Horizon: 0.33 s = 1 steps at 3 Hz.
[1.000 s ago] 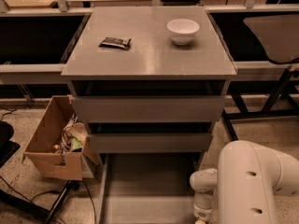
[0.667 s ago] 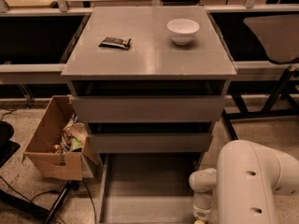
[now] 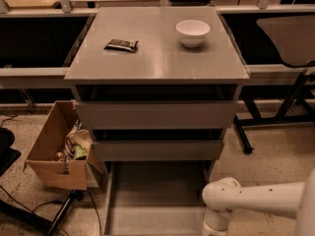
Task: Open bottom drawer
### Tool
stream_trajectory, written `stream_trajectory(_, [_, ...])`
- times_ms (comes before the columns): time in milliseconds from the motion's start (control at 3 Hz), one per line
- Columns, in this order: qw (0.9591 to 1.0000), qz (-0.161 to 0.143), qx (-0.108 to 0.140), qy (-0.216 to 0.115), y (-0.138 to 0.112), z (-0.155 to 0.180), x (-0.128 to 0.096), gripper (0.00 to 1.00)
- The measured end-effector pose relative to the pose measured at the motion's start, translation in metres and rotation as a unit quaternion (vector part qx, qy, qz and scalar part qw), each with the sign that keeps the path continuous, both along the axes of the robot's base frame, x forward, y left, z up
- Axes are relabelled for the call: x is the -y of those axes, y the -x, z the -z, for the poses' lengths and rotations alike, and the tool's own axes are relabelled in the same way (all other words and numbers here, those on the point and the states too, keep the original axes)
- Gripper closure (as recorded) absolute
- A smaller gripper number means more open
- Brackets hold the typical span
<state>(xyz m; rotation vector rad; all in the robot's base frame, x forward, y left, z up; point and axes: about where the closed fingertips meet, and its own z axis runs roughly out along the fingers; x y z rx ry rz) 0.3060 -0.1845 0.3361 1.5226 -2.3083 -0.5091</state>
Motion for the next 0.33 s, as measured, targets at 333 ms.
stream_trajectory(333, [0.9990,-0.025,-0.028,-0.023,0.0629,-0.0826,-0.0192,0.00])
